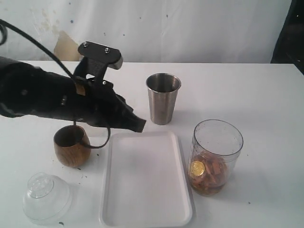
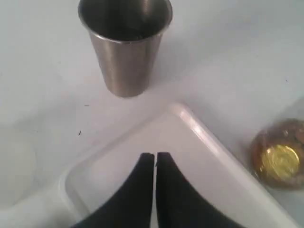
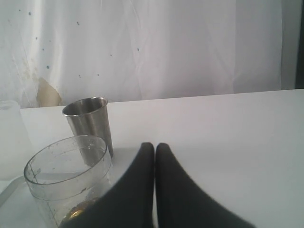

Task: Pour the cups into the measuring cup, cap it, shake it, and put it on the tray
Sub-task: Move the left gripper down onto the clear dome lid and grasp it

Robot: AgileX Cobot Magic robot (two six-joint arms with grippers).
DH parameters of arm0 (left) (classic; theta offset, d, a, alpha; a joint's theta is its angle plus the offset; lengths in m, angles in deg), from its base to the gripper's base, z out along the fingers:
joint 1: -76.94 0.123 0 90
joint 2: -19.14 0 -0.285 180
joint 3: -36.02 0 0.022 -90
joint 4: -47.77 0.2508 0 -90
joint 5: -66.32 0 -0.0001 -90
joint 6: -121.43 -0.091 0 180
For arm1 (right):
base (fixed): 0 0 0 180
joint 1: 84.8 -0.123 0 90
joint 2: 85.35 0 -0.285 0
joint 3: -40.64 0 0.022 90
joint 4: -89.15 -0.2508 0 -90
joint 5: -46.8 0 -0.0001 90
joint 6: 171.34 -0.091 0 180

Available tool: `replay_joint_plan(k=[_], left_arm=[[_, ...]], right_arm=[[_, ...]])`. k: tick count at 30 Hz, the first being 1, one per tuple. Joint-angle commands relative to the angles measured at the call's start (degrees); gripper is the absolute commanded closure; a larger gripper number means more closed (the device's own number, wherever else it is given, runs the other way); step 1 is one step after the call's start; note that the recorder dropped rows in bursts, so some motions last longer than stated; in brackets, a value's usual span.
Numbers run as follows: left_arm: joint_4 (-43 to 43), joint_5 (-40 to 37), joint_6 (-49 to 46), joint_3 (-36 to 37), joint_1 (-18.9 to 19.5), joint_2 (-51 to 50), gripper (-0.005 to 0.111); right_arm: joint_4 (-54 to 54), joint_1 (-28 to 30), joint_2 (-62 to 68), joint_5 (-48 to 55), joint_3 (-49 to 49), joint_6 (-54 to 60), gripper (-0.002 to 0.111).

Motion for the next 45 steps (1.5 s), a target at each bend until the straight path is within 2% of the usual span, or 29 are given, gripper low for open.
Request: replay_joint_plan(k=[1,2,3,4,7,10,12,15,20,22,27,34,45], left_arm=[[0.18,-18.67,-5.15,0.55,-0.22,8.42,0.107],[0.34,-26.72,-5.26,0.05,-0.22,10.68,0.107],[0.79,-29.95,-5.26,-0.22,-0.22,11.47,0.107],[1.74,-37.98,-5.15,-0.63,-0.22,12.59,0.107],[6.37,-51.7,-1.68,-1.05,-0.12,12.78,0.107],[18.39,-56.2,8.64,-1.05,-0.12,12.78,0.107],[23.18,-55.37,11.4,-1.05,0.01,12.78,0.105],[21.87,-51.78,11.83,-0.77,1.86,12.78,0.088],[20.59,-47.14,12.09,2.52,5.02,12.78,0.046],[18.74,-45.17,12.09,4.34,6.39,12.78,0.038],[18.17,-38.5,13.69,8.69,9.07,12.78,0.038],[15.61,-34.85,14.2,9.37,9.56,11.7,0.04],[15.59,-35.12,14.81,9.47,9.56,4.95,0.04]], right_arm=[[0.06,-0.38,-0.36,-0.45,0.32,-0.03,0.108],[0.06,-0.38,-0.36,-0.45,0.32,-0.03,0.108],[0.06,-0.38,-0.36,-0.45,0.32,-0.03,0.108],[0.06,-0.38,-0.36,-0.45,0.32,-0.03,0.108],[0.06,-0.38,-0.36,-0.45,0.32,-0.03,0.108],[0.06,-0.38,-0.36,-0.45,0.32,-0.03,0.108],[0.06,-0.38,-0.36,-0.45,0.32,-0.03,0.108],[0.06,-0.38,-0.36,-0.45,0.32,-0.03,0.108],[0.06,-0.38,-0.36,-0.45,0.32,-0.03,0.108],[0.06,-0.38,-0.36,-0.45,0.32,-0.03,0.108],[0.06,-0.38,-0.36,-0.45,0.32,-0.03,0.108],[0.06,-0.38,-0.36,-0.45,0.32,-0.03,0.108],[0.06,-0.38,-0.36,-0.45,0.32,-0.03,0.108]])
